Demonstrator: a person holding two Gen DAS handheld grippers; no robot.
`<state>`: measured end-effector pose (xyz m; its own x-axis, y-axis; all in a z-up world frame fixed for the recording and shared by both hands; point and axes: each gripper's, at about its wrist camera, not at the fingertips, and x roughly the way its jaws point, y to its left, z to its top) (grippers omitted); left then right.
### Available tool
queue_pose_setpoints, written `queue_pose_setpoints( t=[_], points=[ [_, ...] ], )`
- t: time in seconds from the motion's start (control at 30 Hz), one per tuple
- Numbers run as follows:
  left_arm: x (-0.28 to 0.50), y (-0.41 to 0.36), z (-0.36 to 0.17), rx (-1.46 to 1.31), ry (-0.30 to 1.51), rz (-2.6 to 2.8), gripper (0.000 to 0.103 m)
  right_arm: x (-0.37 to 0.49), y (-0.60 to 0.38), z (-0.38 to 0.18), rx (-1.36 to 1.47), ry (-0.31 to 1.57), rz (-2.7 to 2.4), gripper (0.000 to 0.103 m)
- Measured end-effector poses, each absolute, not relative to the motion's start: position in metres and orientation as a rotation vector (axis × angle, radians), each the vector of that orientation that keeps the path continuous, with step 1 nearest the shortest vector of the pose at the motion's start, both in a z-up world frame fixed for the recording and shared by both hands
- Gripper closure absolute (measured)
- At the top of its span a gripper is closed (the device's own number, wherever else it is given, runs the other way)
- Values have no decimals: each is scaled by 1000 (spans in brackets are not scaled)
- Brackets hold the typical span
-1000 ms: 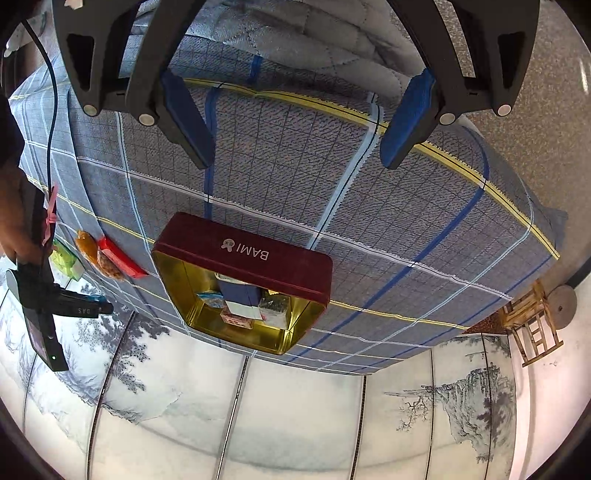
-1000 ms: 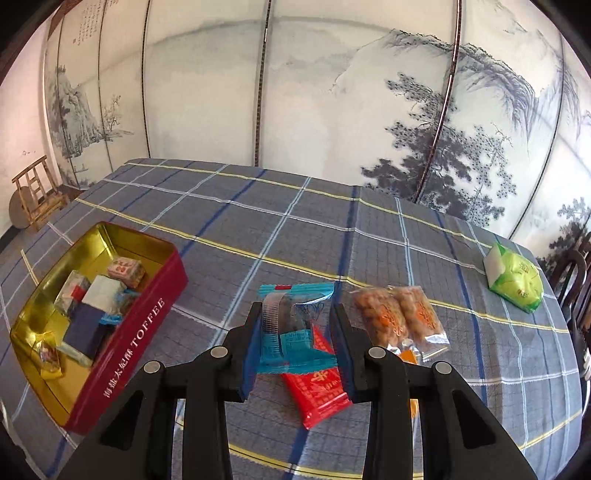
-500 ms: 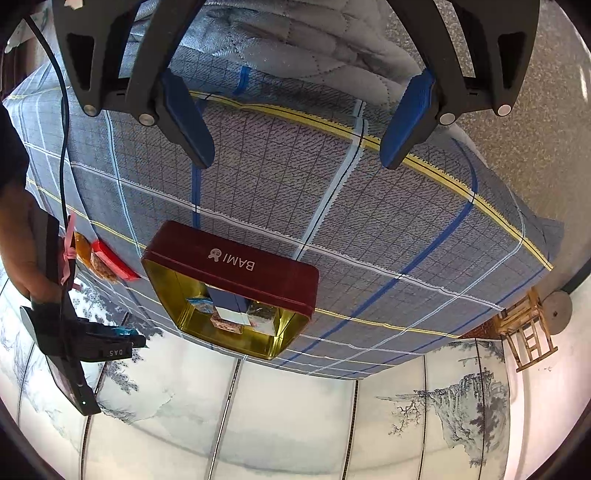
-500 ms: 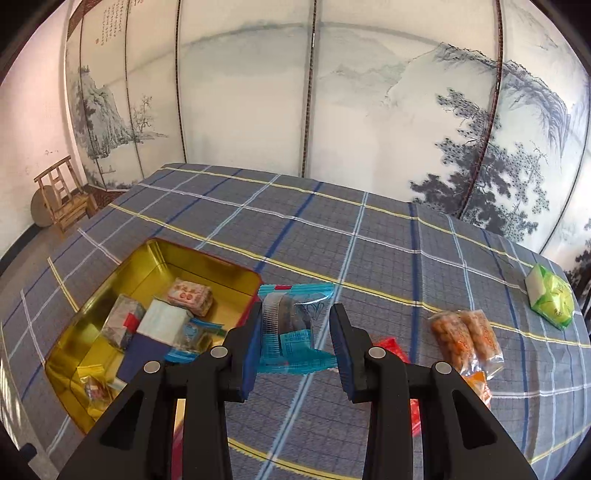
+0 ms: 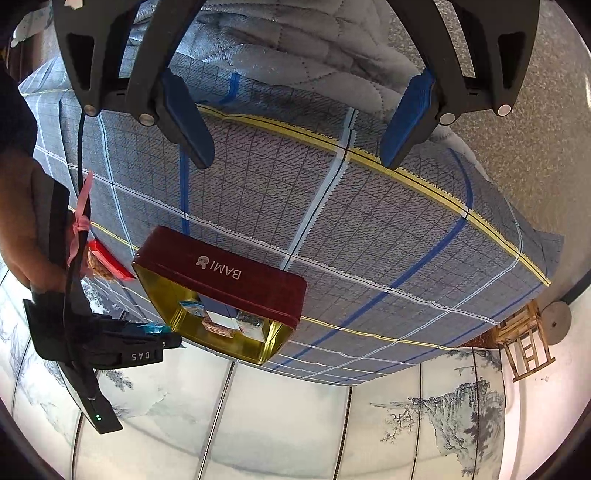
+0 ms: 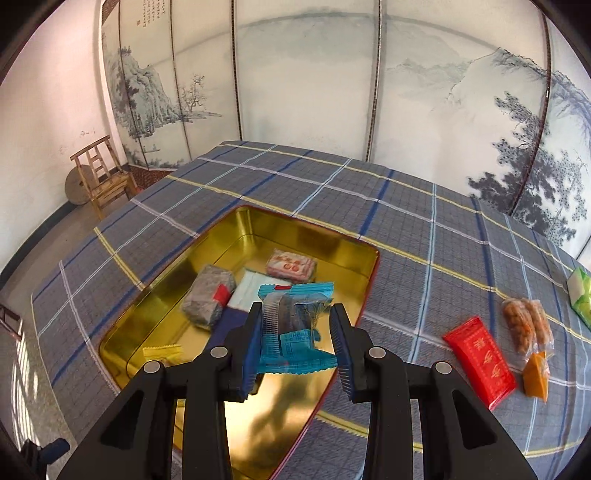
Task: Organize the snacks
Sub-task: 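Carry the teal-ended packet with the right gripper over the tin, then lower the teal-ended packet into the tin and open the right gripper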
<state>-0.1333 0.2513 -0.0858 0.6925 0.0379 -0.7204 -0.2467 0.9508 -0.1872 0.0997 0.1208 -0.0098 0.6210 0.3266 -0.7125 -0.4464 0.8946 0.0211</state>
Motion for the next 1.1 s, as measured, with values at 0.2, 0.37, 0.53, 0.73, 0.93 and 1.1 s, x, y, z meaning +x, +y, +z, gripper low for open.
queue_pose_setpoints(
  t=[0.2,0.37,0.53,0.73,0.93,1.1],
  points=[
    [-137,258,-88,-295,788,168,14,76,131,-23,-170,805,491,66],
    [-140,262,-91,-308,792,176,14,66,138,-32,-192,819,505,66],
    [-143,264,-90,-313,782,181,14,64,141,-40,-200,839,509,66],
    [-143,264,-92,-315,790,181,14,63,142,-48,-207,856,510,66],
    [-143,262,-92,-309,791,179,14,62,140,-55,-214,865,508,66],
    [-144,260,-92,-303,795,178,14,61,140,-56,-206,854,514,66]
  ],
)
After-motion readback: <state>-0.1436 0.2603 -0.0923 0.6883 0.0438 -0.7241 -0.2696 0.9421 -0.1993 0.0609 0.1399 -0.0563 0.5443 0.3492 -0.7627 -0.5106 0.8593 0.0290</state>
